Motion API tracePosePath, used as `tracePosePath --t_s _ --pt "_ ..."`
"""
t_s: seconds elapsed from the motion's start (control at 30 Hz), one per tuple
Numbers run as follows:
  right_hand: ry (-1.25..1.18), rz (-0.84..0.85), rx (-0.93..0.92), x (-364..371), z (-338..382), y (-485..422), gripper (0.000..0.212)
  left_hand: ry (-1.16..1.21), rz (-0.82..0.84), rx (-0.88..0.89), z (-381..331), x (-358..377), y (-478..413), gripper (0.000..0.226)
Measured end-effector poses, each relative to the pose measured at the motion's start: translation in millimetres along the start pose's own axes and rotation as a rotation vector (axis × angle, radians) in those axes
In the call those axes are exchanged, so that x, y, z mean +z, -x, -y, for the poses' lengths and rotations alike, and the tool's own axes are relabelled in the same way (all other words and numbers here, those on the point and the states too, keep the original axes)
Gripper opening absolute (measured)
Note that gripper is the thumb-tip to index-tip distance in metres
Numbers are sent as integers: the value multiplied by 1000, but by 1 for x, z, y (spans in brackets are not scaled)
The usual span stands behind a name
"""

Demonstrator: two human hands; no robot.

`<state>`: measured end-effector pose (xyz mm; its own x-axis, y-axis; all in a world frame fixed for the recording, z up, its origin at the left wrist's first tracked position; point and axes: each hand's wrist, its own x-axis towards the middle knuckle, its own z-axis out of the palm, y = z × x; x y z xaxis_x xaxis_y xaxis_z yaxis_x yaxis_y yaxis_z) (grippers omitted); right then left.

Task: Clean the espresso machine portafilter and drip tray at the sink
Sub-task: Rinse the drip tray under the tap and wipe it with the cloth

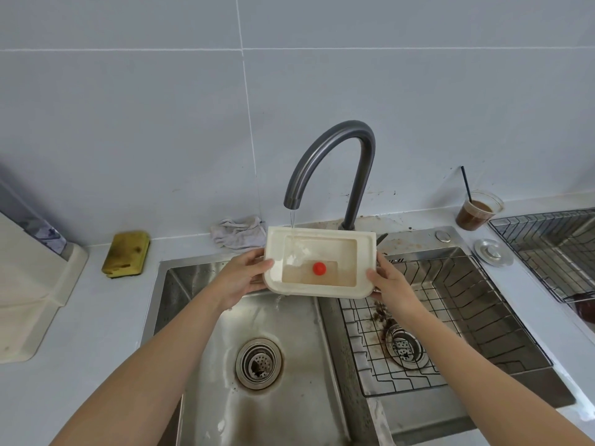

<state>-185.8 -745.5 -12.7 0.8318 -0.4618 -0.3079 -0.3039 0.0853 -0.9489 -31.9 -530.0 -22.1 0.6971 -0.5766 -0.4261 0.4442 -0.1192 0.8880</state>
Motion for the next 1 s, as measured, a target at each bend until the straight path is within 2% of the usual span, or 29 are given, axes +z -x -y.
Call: tracePosePath --t_s 0.43,0.57,0.73,0.9,1.0 --pt "-62 64 54 31 -14 -6 44 -178 -80 46 -21 -25 18 35" --pt "-88 82 71 39 -13 -9 34 -237 -101 63 -28 -33 21 38" --pt "-107 90 82 47 -11 -13 39 -298 -114 93 -39 -40 23 44" --pt "-146 80 106 49 -13 -13 41 -338 -96 140 -51 -36 26 31" --pt "-166 85 119 48 -16 -13 41 -381 -82 151 -56 -34 25 33"
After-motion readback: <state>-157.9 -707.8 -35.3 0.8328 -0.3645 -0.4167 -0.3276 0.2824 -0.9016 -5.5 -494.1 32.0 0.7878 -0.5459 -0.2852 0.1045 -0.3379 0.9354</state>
